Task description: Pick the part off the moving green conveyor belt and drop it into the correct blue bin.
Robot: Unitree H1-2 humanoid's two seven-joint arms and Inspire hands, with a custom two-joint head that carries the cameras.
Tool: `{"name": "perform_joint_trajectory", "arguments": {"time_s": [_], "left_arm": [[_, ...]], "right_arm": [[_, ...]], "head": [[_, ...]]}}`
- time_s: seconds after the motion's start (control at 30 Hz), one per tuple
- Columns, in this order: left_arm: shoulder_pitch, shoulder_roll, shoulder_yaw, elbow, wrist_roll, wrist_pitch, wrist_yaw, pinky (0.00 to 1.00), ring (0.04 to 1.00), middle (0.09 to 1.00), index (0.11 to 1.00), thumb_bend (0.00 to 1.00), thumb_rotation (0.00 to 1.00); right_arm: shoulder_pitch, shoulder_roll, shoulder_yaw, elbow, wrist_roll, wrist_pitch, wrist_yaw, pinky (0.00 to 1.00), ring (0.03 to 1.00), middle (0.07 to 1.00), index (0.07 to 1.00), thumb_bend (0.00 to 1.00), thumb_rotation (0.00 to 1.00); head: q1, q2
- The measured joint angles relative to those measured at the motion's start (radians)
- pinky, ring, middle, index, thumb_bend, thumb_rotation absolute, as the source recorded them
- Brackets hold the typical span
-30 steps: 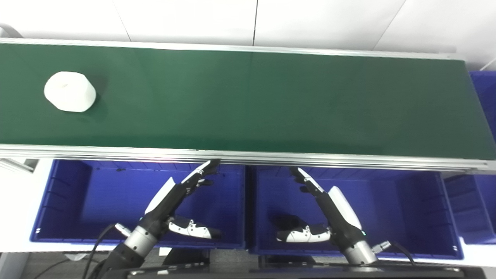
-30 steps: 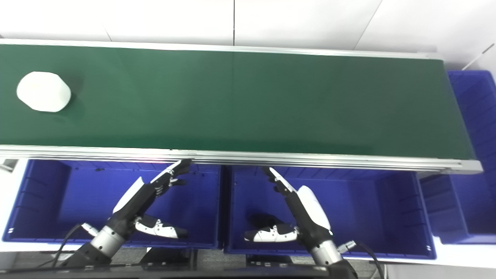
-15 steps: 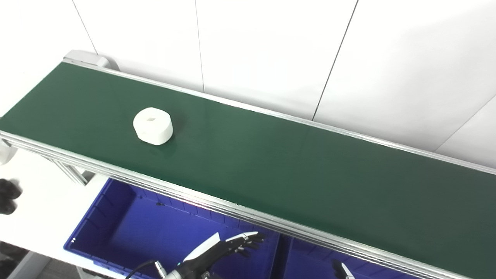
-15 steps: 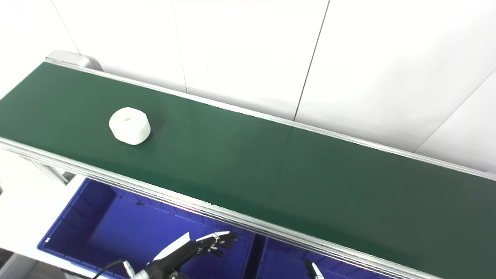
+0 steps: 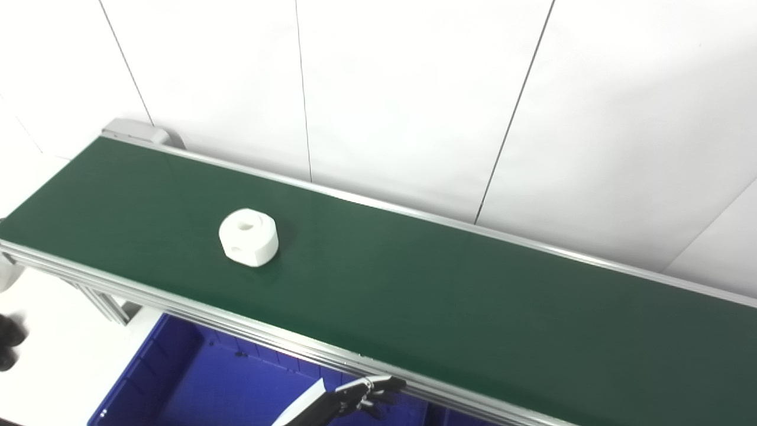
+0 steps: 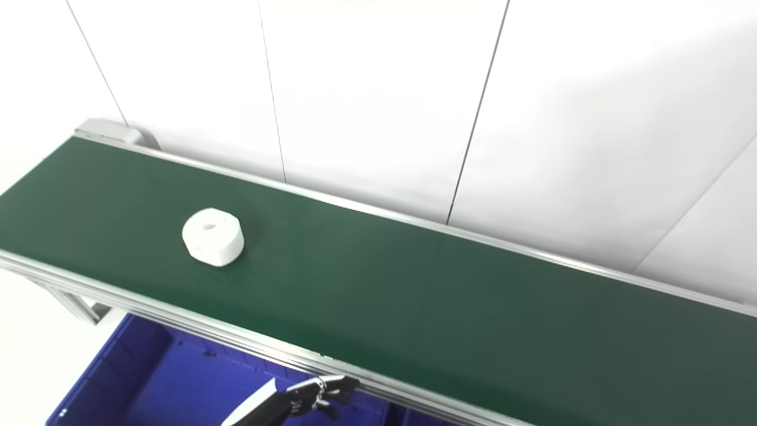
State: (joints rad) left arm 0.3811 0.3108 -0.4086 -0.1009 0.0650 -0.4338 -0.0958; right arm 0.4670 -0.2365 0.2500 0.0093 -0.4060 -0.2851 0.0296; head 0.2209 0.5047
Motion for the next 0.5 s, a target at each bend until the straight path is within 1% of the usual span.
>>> {"name": "perform_joint_trajectory", "arguments": {"time_s": [0.07, 0.17, 0.27, 0.4, 0.5], "left_arm": [[-0.008, 0.004, 0.028, -0.070, -0.011, -0.001, -0.010, 0.70, 0.807, 0.855, 0.832, 0.94, 0.19], [-0.039, 0.013, 0.075, -0.119, -0.020, -0.003, -0.019, 0.71, 0.820, 0.860, 0.838, 0.94, 0.19], [-0.080, 0.025, 0.114, -0.133, -0.018, -0.003, -0.038, 0.73, 0.834, 0.872, 0.852, 0.92, 0.21], [-0.142, 0.049, 0.148, -0.134, -0.009, -0.003, -0.073, 0.77, 0.853, 0.895, 0.874, 0.92, 0.24], [-0.192, 0.057, 0.176, -0.131, 0.001, -0.003, -0.087, 0.77, 0.865, 0.908, 0.876, 0.91, 0.19]], "right_arm": [[-0.007, 0.004, 0.003, 0.005, -0.003, 0.000, 0.000, 0.77, 0.867, 0.894, 0.921, 0.94, 0.25], [-0.018, 0.011, 0.004, 0.020, -0.004, 0.000, -0.001, 0.75, 0.863, 0.893, 0.917, 0.95, 0.23], [-0.018, 0.013, 0.004, 0.022, -0.005, 0.000, -0.002, 0.75, 0.864, 0.896, 0.917, 0.95, 0.22], [-0.023, 0.014, 0.004, 0.030, -0.006, 0.000, -0.002, 0.73, 0.853, 0.893, 0.914, 0.95, 0.25], [-0.034, 0.014, 0.004, 0.039, -0.008, 0.000, -0.005, 0.73, 0.855, 0.897, 0.916, 0.94, 0.26]], "head": [[-0.002, -0.003], [-0.006, -0.006], [-0.009, -0.006], [-0.009, -0.002], [-0.005, 0.003]]}}
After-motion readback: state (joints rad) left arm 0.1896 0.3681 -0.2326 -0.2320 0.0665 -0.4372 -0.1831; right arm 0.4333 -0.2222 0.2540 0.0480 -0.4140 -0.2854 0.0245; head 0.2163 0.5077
